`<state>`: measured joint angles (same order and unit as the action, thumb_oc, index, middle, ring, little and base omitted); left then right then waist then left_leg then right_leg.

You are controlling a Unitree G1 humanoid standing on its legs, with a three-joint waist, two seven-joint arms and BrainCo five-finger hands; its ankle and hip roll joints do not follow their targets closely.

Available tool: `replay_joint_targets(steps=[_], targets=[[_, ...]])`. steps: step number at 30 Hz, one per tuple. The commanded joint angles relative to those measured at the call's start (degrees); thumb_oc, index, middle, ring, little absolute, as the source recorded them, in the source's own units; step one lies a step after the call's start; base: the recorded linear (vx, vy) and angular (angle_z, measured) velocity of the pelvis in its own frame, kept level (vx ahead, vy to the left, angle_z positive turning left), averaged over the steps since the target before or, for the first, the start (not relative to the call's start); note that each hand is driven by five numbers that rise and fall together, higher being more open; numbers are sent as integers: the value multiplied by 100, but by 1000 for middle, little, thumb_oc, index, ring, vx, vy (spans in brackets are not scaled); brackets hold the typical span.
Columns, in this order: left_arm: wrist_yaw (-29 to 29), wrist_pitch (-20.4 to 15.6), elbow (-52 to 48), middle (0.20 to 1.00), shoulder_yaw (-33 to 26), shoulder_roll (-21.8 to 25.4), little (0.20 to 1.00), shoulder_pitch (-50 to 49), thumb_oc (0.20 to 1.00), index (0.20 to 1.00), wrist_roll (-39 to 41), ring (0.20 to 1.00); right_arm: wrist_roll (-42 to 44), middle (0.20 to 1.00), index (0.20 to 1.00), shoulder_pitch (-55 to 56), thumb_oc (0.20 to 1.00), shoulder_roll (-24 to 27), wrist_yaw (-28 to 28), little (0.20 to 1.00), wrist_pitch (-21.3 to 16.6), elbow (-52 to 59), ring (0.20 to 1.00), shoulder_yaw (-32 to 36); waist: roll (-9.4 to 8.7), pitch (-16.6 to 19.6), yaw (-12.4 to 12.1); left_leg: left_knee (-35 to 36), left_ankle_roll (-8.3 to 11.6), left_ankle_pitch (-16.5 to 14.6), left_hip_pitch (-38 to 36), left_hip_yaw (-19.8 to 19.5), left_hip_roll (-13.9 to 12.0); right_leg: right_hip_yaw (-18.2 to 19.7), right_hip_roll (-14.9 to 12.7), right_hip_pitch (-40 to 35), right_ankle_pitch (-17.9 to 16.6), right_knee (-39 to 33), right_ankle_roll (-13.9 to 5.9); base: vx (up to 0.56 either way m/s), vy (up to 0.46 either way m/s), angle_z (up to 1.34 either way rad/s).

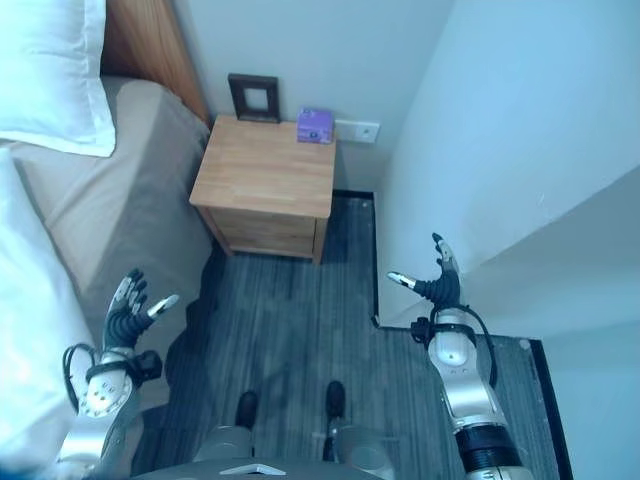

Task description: Making the bed.

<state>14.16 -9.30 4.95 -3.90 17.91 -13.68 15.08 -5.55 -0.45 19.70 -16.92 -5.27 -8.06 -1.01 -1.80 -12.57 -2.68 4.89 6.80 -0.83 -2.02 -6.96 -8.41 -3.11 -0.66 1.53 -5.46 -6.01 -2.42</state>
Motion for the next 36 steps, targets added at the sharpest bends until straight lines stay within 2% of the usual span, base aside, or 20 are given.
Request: replay_joint_targets(steps=[1,2,3,4,5,8,9,11,13,15,16,17,20,22,23,25,27,29,33,36], targets=[[5,-360,-276,1000,-110,4,1000,252,1000,1000,270,1000,224,1000,1000,75,1000,328,51,1000,-176,222,1000,74,185,81,34,-206,173,348,86,-164,-224,-333,-280,-31,779,191,-186,57,-62,14],[7,-372,-281,1000,-125,-43,1000,274,1000,1000,328,1000,223,1000,1000,73,1000,360,72,1000,-182,222,1000,37,171,68,32,-208,129,327,158,-5,-214,-507,-357,-96,827,143,-191,89,-93,27],[-24,-372,-278,1000,-96,-101,1000,309,1000,1000,346,1000,138,1000,1000,79,1000,427,115,1000,-158,255,1000,-8,168,42,27,-287,-13,169,304,616,-139,-850,-490,-253,955,113,-214,84,-86,43],[-39,-387,-296,1000,-78,-114,1000,336,1000,1000,353,1000,104,1000,1000,53,1000,452,115,1000,-151,282,1000,-14,167,46,38,-341,-59,147,402,846,-68,-943,-540,-265,944,106,-226,58,-52,90],[-40,-385,-299,1000,-79,-116,1000,336,1000,1000,352,1000,104,1000,1000,50,1000,453,114,1000,-152,279,1000,-15,164,48,40,-359,-64,138,414,845,-60,-944,-549,-261,946,107,-231,22,-19,130],[-120,-373,-307,1000,-17,-87,1000,386,1000,1000,286,1000,-15,1000,1000,-102,1000,536,121,1000,-120,325,1000,-101,236,52,21,-530,-251,15,604,1702,166,-1350,-641,-404,1041,123,-264,70,-27,108],[-150,-374,-268,1000,7,-45,1000,444,1000,1000,265,1000,-101,1000,1000,-234,1000,595,130,1000,-88,361,1000,-158,289,78,3,-641,-344,-32,716,2137,313,-1569,-671,-432,1086,133,-236,221,29,147],[-221,-369,-93,1000,8,-5,1000,490,1000,1000,297,1000,-206,1000,1000,-448,1000,651,229,1000,-9,442,1000,-273,347,186,-44,-796,-383,-309,730,2374,503,-1825,-687,-546,1309,200,-227,255,105,183],[-192,-303,64,1000,-37,44,1000,459,1000,1000,276,1000,-237,1000,1000,-677,1000,591,315,1000,-6,463,1000,-478,309,174,-144,-790,-461,-335,817,2233,571,-1895,-759,-545,1402,471,-260,254,220,111],[-270,-130,161,1000,-16,173,1000,433,1000,1000,108,1000,-393,1000,1000,-734,1000,491,431,1000,-11,497,1000,-571,185,211,-208,-323,-663,-325,474,2222,604,-1959,-915,-328,1492,1578,-409,258,212,28],[-271,-129,165,1000,-19,180,1000,439,1000,1000,108,1000,-395,1000,1000,-739,1000,483,432,1000,-8,497,1000,-571,167,207,-216,-284,-678,-312,454,2234,631,-1939,-955,-286,1533,1666,-429,191,222,12],[-228,-82,273,1000,92,448,1000,646,1000,1000,-90,1000,-425,1000,1000,-818,1000,390,472,1000,-9,545,1000,-684,195,11,-36,-65,-854,-270,98,2261,552,-1760,-1137,382,993,3298,-732,190,212,13],[-173,-116,251,1000,152,587,1000,770,1000,1000,-148,1000,-411,1000,1000,-789,1000,365,492,1000,-42,666,1000,-711,206,-75,41,9,-853,-283,-97,2173,403,-1389,-1207,944,851,4051,-776,200,71,19],[-174,-125,235,1000,142,627,1000,809,1000,1000,-122,1000,-394,1000,1000,-774,1000,359,497,1000,-46,690,1000,-720,165,-90,29,10,-807,-279,-124,2137,356,-1389,-1287,942,891,3846,-727,154,-109,63],[-154,-145,207,1000,142,692,1000,870,1000,1000,-85,1000,-331,1000,1000,-742,1000,356,489,1000,-45,738,1000,-698,83,-116,26,11,-710,-265,-127,2009,292,-1353,-1359,865,995,3157,-621,195,-210,37],[-145,-163,181,1000,143,711,1000,909,1000,1000,-60,1000,-276,1000,1000,-738,1000,355,461,1000,-31,770,1000,-658,5,-116,43,11,-593,-262,-118,1823,239,-1032,-1231,793,964,2116,-551,218,-279,40],[-134,-169,198,1000,157,709,1000,928,1000,1000,-71,1000,-270,1000,1000,-689,1000,345,418,1000,-32,767,1000,-606,-48,-100,141,11,-528,-312,-143,1592,237,-255,-1044,810,797,1403,-584,202,-267,53],[-135,-195,219,1000,187,718,1000,965,1000,1000,-80,1000,-330,1000,1000,-595,1000,349,420,1000,-16,830,1000,-573,-80,-74,284,11,-469,-351,-142,1255,246,957,-871,906,563,990,-658,208,-317,71],[-151,-211,164,1000,118,769,1000,879,1000,1000,-106,1000,-307,1000,1000,-631,1000,314,491,1000,-73,863,1000,-684,-127,-47,240,11,-391,-327,-170,1061,241,992,-943,771,540,766,-672,123,-266,82],[-118,-261,135,1000,-50,550,1000,657,1000,1000,72,1000,-351,1000,1000,-711,1000,394,592,1000,-105,911,1000,-813,9,85,243,11,-262,-204,-89,915,62,920,-814,636,535,707,-606,128,-304,28]])
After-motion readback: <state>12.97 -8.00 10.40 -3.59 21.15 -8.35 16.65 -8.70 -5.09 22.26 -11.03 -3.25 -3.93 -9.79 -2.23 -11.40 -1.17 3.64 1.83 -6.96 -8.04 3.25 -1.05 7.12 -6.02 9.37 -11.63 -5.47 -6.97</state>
